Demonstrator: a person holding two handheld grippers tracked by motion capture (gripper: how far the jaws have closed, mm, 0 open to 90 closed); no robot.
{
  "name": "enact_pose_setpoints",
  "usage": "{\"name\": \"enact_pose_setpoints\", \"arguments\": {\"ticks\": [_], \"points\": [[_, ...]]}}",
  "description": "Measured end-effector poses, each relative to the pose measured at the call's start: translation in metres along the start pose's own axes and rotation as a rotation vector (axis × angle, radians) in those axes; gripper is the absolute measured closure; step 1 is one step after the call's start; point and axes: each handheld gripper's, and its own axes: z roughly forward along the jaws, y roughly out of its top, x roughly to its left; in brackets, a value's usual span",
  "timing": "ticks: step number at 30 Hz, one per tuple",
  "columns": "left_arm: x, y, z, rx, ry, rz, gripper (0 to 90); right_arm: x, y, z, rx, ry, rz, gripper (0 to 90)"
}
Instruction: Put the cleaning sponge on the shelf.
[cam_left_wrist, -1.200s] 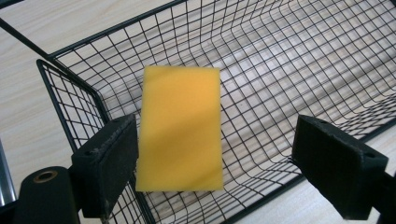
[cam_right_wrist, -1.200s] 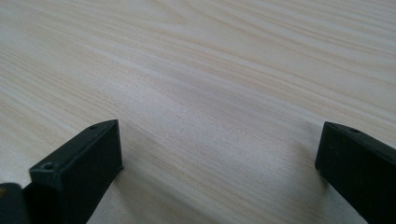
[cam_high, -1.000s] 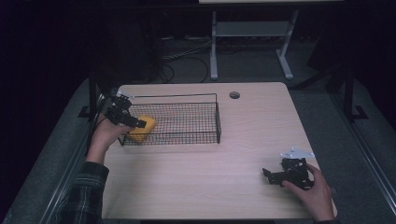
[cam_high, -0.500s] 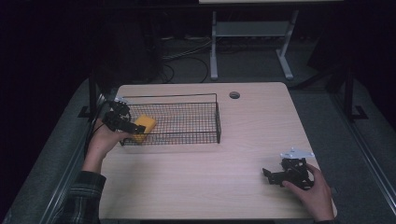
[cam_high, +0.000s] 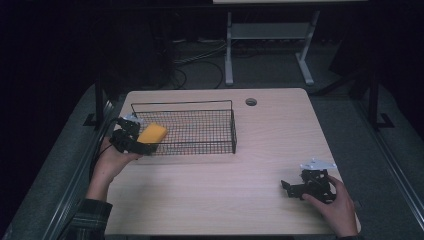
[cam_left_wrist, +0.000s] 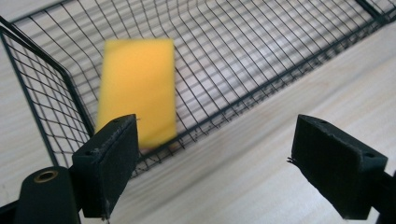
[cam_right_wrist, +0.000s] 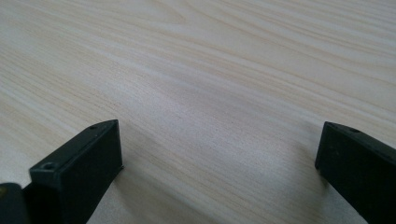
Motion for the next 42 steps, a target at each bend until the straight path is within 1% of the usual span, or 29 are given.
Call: {"name": "enact_pose_setpoints", "arguments": {"ticks": [4, 6, 12, 17, 19, 25, 27, 31, 36, 42], "points": [[-0.007, -0.011, 0.001, -0.008, -0.011, 0.006, 14.4, 0.0, 0.0, 0.0, 0.0, 0.0, 0.0, 0.0], [-0.01, -0.016, 0.002, -0.019, -0.015, 0.009, 14.4, 0.0, 0.0, 0.0, 0.0, 0.0, 0.0, 0.0], [-0.017, -0.032, 0.006, -0.035, -0.011, 0.034, 14.4, 0.0, 0.0, 0.0, 0.0, 0.0, 0.0, 0.0], [-0.023, -0.042, 0.01, -0.054, -0.016, 0.036, 14.4, 0.0, 0.0, 0.0, 0.0, 0.0, 0.0, 0.0], [-0.024, -0.047, 0.012, -0.065, -0.019, 0.036, 14.3, 0.0, 0.0, 0.0, 0.0, 0.0, 0.0, 0.0], [-0.03, -0.061, 0.017, -0.072, -0.016, 0.041, 14.4, 0.0, 0.0, 0.0, 0.0, 0.0, 0.0, 0.0], [-0.031, -0.065, 0.019, -0.07, -0.012, 0.05, 14.3, 0.0, 0.0, 0.0, 0.0, 0.0, 0.0, 0.0], [-0.034, -0.073, 0.019, -0.089, -0.001, 0.055, 14.3, 0.0, 0.0, 0.0, 0.0, 0.0, 0.0, 0.0], [-0.038, -0.084, 0.022, -0.11, -0.003, 0.057, 14.3, 0.0, 0.0, 0.0, 0.0, 0.0, 0.0, 0.0], [-0.038, -0.097, 0.022, -0.139, -0.004, 0.059, 14.3, 0.0, 0.0, 0.0, 0.0, 0.0, 0.0, 0.0]]}}
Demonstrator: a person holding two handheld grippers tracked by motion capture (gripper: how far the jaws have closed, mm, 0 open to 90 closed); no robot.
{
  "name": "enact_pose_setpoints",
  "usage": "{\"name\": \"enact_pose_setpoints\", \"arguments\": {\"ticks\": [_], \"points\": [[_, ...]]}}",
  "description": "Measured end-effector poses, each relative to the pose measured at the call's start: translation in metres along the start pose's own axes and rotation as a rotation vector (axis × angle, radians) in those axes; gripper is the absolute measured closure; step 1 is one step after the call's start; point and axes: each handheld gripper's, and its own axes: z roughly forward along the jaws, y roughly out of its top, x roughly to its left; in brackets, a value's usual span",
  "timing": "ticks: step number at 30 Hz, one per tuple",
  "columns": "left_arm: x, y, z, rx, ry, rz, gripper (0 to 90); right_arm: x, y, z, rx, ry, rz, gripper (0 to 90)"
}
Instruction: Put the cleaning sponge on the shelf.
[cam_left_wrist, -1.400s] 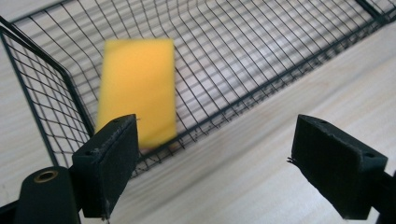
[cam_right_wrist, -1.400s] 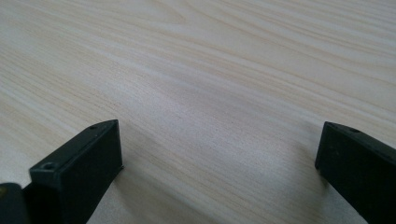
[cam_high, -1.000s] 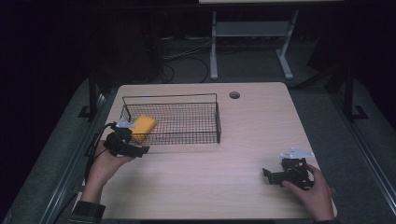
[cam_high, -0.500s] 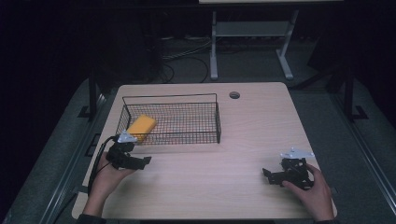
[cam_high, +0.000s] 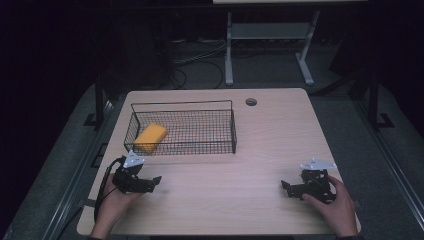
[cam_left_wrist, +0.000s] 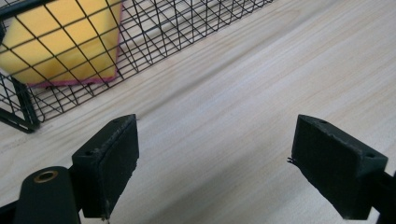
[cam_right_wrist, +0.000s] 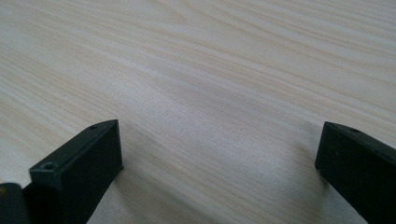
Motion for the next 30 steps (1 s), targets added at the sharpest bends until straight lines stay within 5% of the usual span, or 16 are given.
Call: {"name": "enact_pose_setpoints", "arguments": {"ticks": [20, 30], "points": [[-0.004, -0.03, 0.014, 0.025, -0.006, -0.002, 14.3, 0.0, 0.0, 0.0, 0.0, 0.0, 0.0, 0.0], [0.002, -0.04, 0.016, -0.063, -0.026, -0.008, 12.8, 0.0, 0.0, 0.0, 0.0, 0.0, 0.001, 0.0]]}}
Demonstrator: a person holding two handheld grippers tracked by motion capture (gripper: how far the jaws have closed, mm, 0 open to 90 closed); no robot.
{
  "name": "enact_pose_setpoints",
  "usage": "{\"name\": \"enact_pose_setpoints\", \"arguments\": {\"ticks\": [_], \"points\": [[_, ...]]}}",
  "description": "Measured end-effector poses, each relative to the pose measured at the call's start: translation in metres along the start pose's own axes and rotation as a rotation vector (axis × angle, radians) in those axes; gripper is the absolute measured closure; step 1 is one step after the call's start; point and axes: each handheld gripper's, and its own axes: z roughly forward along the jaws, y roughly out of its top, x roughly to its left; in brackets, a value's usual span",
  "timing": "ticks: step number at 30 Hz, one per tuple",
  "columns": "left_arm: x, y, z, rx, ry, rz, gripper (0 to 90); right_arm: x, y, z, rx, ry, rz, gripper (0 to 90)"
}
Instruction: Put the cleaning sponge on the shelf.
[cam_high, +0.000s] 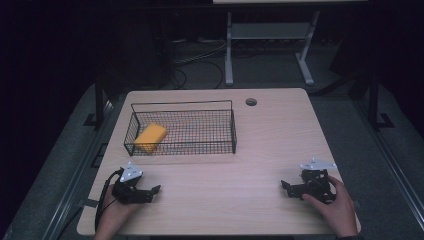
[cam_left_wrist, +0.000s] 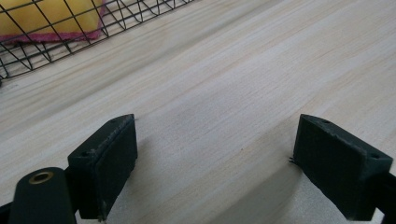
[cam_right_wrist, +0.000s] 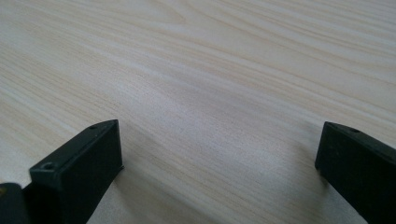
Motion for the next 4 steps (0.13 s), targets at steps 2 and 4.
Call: {"name": "enact_pose_setpoints", "arguments": {"ticks": [2, 4], "points": [[0.0, 0.0, 0.0, 0.0, 0.0, 0.0, 12.8, 0.0, 0.0, 0.0, 0.0, 0.0, 0.0, 0.0], [0.0, 0.0, 0.0, 0.0, 0.0, 0.0, 12.8, 0.0, 0.0, 0.0, 0.0, 0.0, 0.0, 0.0]]}}
